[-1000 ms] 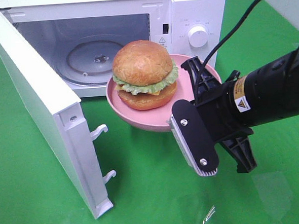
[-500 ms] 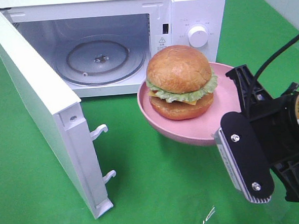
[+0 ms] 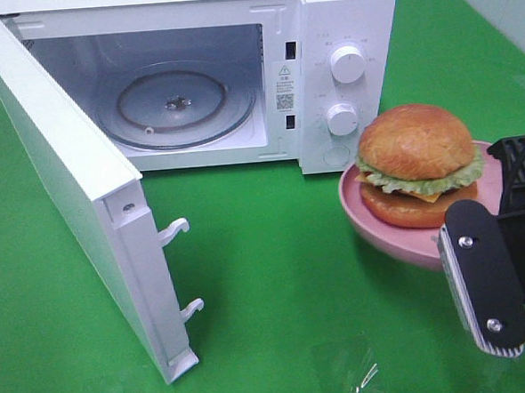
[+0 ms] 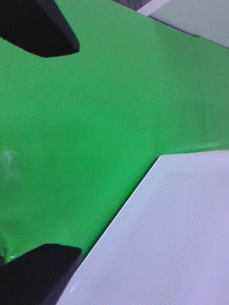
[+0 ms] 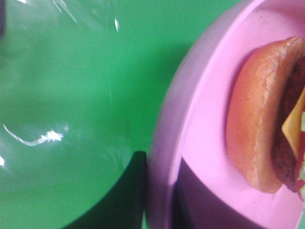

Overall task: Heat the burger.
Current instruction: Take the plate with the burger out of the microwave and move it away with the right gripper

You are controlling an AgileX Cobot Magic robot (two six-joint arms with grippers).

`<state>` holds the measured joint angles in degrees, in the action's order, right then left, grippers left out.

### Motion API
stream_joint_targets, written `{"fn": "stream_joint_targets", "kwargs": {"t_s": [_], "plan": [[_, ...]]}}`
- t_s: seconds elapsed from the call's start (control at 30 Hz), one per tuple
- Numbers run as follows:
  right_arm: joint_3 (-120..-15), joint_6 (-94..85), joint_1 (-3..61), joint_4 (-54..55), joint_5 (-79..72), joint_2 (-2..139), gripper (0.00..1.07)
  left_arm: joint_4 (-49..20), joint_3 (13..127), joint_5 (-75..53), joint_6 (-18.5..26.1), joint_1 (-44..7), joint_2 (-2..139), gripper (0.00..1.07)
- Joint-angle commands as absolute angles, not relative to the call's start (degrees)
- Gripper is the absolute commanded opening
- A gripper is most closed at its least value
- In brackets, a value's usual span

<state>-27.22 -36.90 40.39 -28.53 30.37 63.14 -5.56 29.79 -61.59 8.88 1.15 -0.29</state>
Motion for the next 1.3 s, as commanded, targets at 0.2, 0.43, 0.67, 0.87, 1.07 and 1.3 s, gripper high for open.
{"fn": "stream_joint_targets", "kwargs": {"t_s": [0.2, 0.43, 0.67, 0.87, 1.07, 1.3], "plan": [[-27.85, -12.49, 40.11, -43.72, 35.07, 62.17, 0.00, -5.67, 29.62, -61.36, 8.37, 1.26, -0.63, 1.00], [-27.85, 8.37, 40.11, -46.41, 44.29, 62.51, 0.00, -5.67, 29.62, -61.36, 8.37, 1.26, -0.63, 1.00], [-27.90, 22.35, 40.11, -46.41, 52.25, 68.30, 0.00, -5.67, 29.62, -61.36, 8.37, 1.26, -0.63, 1.00], [-27.96, 31.51, 40.11, -46.41, 51.85, 75.46, 0.00, -5.67, 29.62, -61.36, 8.37, 1.26, -0.63, 1.00], [-30.88, 45.61, 40.11, -46.64, 51.80, 82.05, 0.01, -5.67, 29.62, -61.36, 8.37, 1.26, -0.63, 1.00], [-34.66, 53.29, 39.94, -49.73, 51.74, 90.13, 0.02, -5.67, 29.62, -61.36, 8.37, 1.26, -0.63, 1.00]]}}
